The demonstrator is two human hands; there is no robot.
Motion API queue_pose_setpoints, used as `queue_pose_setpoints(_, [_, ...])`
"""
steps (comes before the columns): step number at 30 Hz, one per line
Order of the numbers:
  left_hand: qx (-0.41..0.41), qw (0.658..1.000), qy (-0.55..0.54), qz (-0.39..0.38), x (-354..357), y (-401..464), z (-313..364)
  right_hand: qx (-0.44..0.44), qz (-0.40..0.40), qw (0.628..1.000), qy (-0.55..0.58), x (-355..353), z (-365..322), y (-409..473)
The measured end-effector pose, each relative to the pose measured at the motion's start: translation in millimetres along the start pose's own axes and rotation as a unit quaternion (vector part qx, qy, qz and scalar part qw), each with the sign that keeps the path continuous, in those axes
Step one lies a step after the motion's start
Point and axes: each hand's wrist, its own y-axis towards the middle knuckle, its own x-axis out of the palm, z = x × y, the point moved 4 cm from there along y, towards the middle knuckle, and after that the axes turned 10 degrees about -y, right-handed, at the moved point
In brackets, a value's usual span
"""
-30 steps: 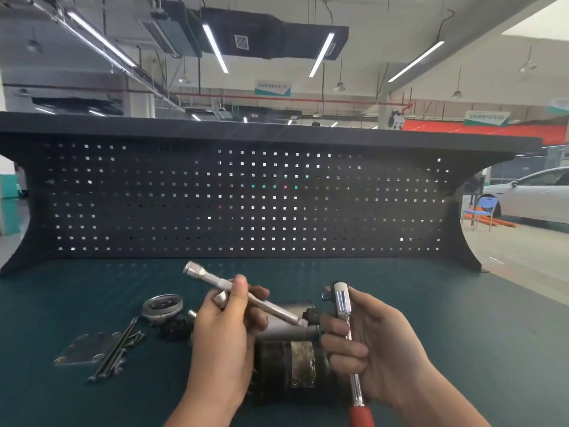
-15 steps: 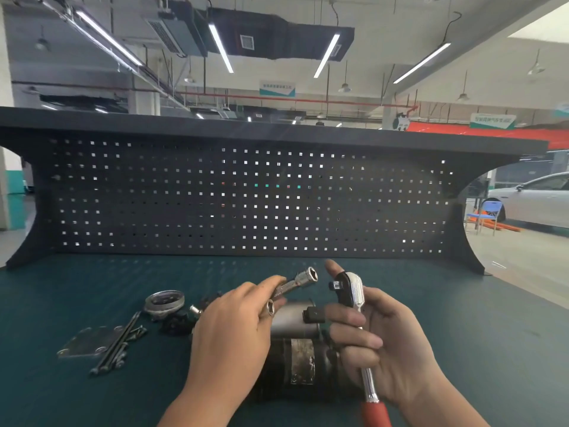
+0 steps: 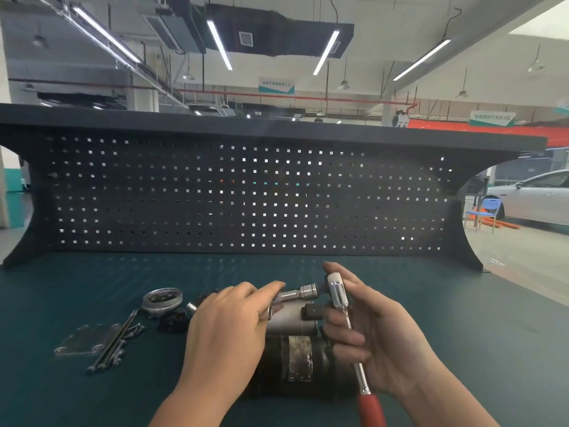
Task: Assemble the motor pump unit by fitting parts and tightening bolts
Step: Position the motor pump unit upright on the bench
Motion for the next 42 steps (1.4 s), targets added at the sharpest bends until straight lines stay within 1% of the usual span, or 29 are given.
queue_pose_setpoints(4, [0.017, 1.0, -0.007, 0.003, -0.2, -0.5, -2.1, -0.013, 0.031, 0.998, -0.062, -3.4, -1.3, -0.3])
queue_pose_setpoints(9, [0.025, 1.0, 0.012, 0.006, 2.4, -1.1, -5.6, -0.006, 0.033, 0.993, -0.116, -7.4, -3.8, -0.7])
queue_pose_setpoints(11, [0.031, 0.999, 0.019, 0.005, 4.0, -0.7, -7.5, 0.013, 0.029, 0.993, -0.111, -9.1, -1.8, 0.3])
queue_pose_setpoints(15, [0.037, 0.999, 0.011, 0.006, 3.9, -1.0, -7.3, 0.04, 0.012, 0.998, -0.049, -8.2, 1.2, 2.5])
queue_pose_setpoints(18, [0.036, 0.999, 0.012, 0.011, 4.0, -1.4, -5.6, 0.052, 0.013, 0.998, -0.022, -6.8, 0.5, 2.3])
queue_pose_setpoints(23, [0.038, 0.999, 0.019, 0.009, 12.1, -3.4, 2.0, 0.051, 0.031, 0.997, 0.058, -0.9, 7.1, 4.4])
queue_pose_setpoints(25, [0.036, 0.999, 0.015, 0.01, 13.3, -3.7, 2.8, 0.047, 0.035, 0.997, 0.049, 0.9, 8.0, 3.3])
queue_pose_setpoints(28, [0.041, 0.999, 0.022, 0.026, 11.8, -4.4, 2.0, 0.021, 0.056, 0.998, -0.018, 0.7, 6.8, 2.0])
queue_pose_setpoints(30, [0.055, 0.998, 0.021, 0.037, 11.3, -3.8, -0.4, 0.025, 0.059, 0.997, -0.041, 3.2, 9.3, 1.8])
queue_pose_setpoints(32, [0.057, 0.998, 0.003, 0.022, 11.1, -3.1, -2.1, 0.046, 0.055, 0.996, -0.044, 4.2, 11.8, 0.7])
queue_pose_setpoints(33, [0.044, 0.998, -0.035, 0.007, 10.3, -2.6, -3.8, 0.051, 0.063, 0.995, -0.055, 3.0, 11.9, -0.1])
queue_pose_setpoints(34, [0.017, 0.994, -0.106, 0.002, 7.5, -1.4, -6.9, 0.049, 0.079, 0.993, -0.072, 1.2, 10.2, -0.8])
queue_pose_setpoints(35, [-0.025, 0.979, -0.203, 0.019, 2.5, -0.1, -10.1, 0.036, 0.103, 0.991, -0.084, -4.0, 6.9, -1.3])
queue_pose_setpoints(36, [-0.075, 0.952, -0.292, 0.062, -3.4, 0.7, -14.9, 0.019, 0.134, 0.987, -0.091, -10.7, 2.1, -1.6])
queue_pose_setpoints(37, [-0.117, 0.928, -0.33, 0.125, -10.5, 1.6, -21.8, -0.002, 0.166, 0.982, -0.093, -19.0, -4.4, -2.4])
queue_pose_setpoints(38, [-0.159, 0.913, -0.331, 0.178, -15.9, 2.5, -32.5, -0.021, 0.192, 0.977, -0.092, -27.0, -11.4, -4.2])
queue_pose_setpoints(39, [-0.214, 0.9, -0.328, 0.192, -17.8, 3.1, -45.2, -0.038, 0.206, 0.974, -0.087, -34.4, -18.7, -6.4])
queue_pose_setpoints(40, [-0.289, 0.876, -0.348, 0.167, -14.6, 2.7, -57.7, -0.051, 0.213, 0.972, -0.082, -39.6, -25.7, -9.0])
queue_pose_setpoints(41, [-0.36, 0.836, -0.399, 0.111, -7.9, 0.0, -64.3, -0.065, 0.214, 0.971, -0.079, -44.0, -32.1, -11.6])
queue_pose_setpoints(42, [-0.406, 0.779, -0.475, 0.05, 1.7, -2.2, -65.4, -0.079, 0.211, 0.971, -0.084, -46.2, -37.6, -13.8])
